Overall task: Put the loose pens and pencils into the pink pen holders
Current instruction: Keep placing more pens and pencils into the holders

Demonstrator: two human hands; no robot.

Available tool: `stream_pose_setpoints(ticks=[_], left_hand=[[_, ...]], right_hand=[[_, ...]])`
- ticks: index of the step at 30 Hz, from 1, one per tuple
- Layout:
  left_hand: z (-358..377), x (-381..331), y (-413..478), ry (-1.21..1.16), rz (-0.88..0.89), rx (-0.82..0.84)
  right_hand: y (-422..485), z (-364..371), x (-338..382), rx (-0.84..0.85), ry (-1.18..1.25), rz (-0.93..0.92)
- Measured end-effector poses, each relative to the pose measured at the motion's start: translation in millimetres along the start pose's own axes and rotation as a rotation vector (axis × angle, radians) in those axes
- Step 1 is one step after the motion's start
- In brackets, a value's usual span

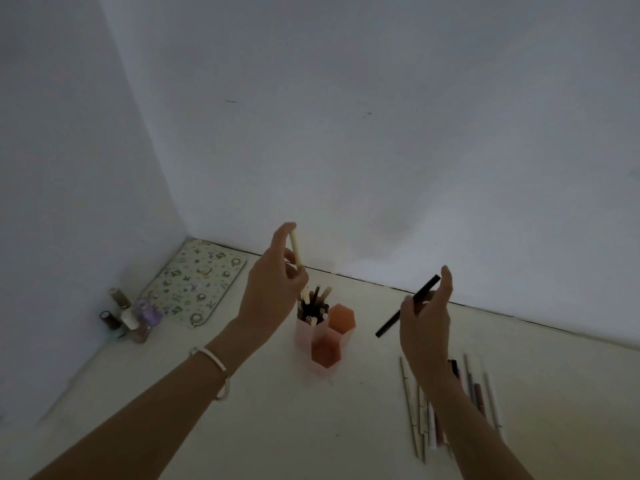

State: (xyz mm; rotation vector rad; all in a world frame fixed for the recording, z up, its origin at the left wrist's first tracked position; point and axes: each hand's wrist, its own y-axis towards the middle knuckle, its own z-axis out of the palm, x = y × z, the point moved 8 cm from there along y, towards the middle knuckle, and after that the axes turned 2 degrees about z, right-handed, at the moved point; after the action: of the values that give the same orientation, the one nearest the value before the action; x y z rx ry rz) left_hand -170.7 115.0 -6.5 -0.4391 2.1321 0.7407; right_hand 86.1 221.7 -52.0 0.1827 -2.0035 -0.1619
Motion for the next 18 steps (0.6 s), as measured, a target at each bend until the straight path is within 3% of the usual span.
stream_pose_setpoints(ticks=[4,6,11,18], left_hand=[[19,15,-13,0.062,0.047,0.091],[25,14,-20,0.201,0.113,0.113],[3,3,-16,0.372,0.253,-0.084],[10,2,-7,0.512,0.388,0.107]], right_hand=[[-7,9,41,-0.069,0.133,-0.159],[-11,14,54,-0.089,0.173,-0.216],[-22,36,77,-0.037,0.153,-0.326],[-40,72,83,0.079,0.047,-0.361]])
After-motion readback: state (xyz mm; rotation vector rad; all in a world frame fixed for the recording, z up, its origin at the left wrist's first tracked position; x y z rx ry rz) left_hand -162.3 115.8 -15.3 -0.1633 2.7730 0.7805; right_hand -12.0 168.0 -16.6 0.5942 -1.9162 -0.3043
